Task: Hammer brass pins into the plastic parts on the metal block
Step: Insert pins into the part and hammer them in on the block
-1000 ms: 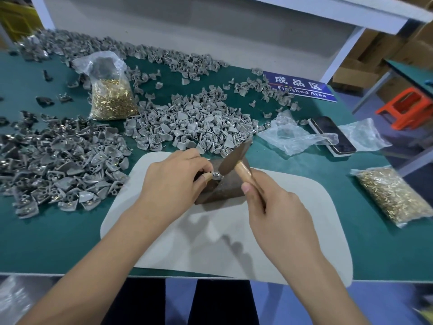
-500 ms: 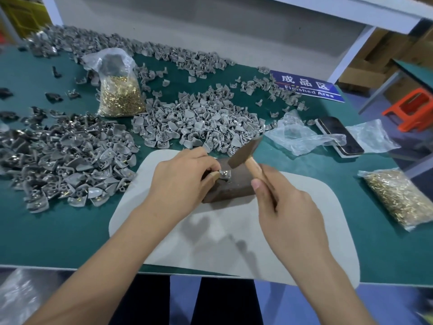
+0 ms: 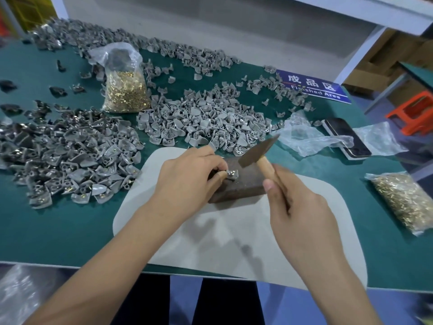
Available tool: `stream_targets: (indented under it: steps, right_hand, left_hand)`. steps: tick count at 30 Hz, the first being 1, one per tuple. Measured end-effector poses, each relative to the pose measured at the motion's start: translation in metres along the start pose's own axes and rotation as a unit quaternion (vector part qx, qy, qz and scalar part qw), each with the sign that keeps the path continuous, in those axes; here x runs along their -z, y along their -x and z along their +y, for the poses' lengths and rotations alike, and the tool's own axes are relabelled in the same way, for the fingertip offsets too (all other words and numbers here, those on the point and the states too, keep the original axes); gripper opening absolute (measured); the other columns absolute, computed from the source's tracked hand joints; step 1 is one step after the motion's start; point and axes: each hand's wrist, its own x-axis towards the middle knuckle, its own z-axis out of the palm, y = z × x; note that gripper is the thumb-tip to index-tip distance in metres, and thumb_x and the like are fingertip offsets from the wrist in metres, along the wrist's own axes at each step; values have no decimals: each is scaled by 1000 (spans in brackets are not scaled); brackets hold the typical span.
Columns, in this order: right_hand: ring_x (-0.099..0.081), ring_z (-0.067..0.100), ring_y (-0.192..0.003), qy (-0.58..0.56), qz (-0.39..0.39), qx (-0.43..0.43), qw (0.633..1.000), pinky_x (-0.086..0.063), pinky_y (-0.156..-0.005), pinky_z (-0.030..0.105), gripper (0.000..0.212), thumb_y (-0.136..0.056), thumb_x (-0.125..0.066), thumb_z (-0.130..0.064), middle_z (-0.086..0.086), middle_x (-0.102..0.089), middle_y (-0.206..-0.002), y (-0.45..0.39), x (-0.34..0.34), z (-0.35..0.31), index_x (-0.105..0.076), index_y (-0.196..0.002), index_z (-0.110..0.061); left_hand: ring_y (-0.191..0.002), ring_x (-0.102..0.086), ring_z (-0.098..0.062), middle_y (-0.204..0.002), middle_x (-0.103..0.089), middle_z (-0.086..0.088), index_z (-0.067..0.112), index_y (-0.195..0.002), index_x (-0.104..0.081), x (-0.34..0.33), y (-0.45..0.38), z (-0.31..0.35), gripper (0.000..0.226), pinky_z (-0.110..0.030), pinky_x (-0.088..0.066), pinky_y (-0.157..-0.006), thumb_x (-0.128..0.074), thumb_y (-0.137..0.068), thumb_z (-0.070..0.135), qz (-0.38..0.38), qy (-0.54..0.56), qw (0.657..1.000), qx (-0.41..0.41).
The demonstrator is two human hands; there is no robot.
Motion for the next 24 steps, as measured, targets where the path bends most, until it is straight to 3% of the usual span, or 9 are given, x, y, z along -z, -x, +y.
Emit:
stream_targets:
  steps: [2,6,9,14,17,19,21,24]
  right_hand:
    - [-64,29,-76,-39,34,2,999,-52,-64,45,44,-99,-33,-57,-4,-73,-85,2,-2,-3,-49,-138,-43]
    - [-68,28,-91,-7,-30,9,999,-54,-72,44,45,-100,-34,-55,-5,-76,-100,5,-6,-6,-42,-144,-53]
    - [-67,23,-80,-53,35,7,998,-53,-67,43,44,-101,-36,-54,-6,-75,-92,4,-6,-5,-44,-143,-50]
    - [-58,26,-70,-7,-59,-3,998,-46,-61,41,30,-102,-41,-47,-6,-60,-70,-5,-5,4,-54,-129,-44]
    - [-57,14,-69,-59,17,12,998,-47,-64,37,33,-102,-43,-46,-13,-66,-76,-2,-3,2,-54,-133,-47]
    - [-56,14,-65,-79,37,20,996,-45,-63,36,35,-102,-41,-47,-11,-65,-75,1,-5,-1,-52,-135,-46]
    - [-58,26,-67,-47,-17,20,999,-48,-64,45,26,-103,-40,-46,-4,-63,-71,3,-8,-1,-51,-126,-44]
    - [-54,34,-64,-14,-63,26,998,-48,-58,47,9,-103,-41,-42,-1,-56,-64,3,-9,1,-47,-109,-38]
  left_hand:
    - [-94,-54,-5,-93,-57,16,39,-93,-68,0,1,-1,5,-25,-27,-56,-64,-92,41,0,7,1000,-1]
    - [-94,-56,-7,-94,-57,15,39,-94,-68,0,2,-1,4,-26,-34,-58,-65,-92,40,2,8,1000,-7]
    - [-95,-56,-6,-94,-59,15,38,-92,-69,-1,2,0,4,-25,-37,-58,-65,-91,38,7,16,1000,5]
    - [-96,-55,-6,-95,-58,15,39,-94,-69,-1,2,0,5,-27,-38,-60,-65,-92,42,7,10,1000,3]
    - [-95,-55,-5,-94,-58,15,39,-93,-69,-1,3,-1,5,-26,-36,-58,-65,-93,42,12,8,1000,4]
    - [-95,-55,-6,-93,-58,15,39,-92,-69,-2,3,0,4,-25,-33,-57,-64,-92,40,16,10,1000,5]
    - [-93,-55,-5,-93,-57,16,40,-93,-68,-2,3,0,3,-24,-30,-54,-66,-91,40,16,10,1000,3]
    - [-92,-54,-5,-93,-56,16,40,-95,-68,-2,3,0,5,-24,-28,-55,-67,-91,41,9,9,1000,1]
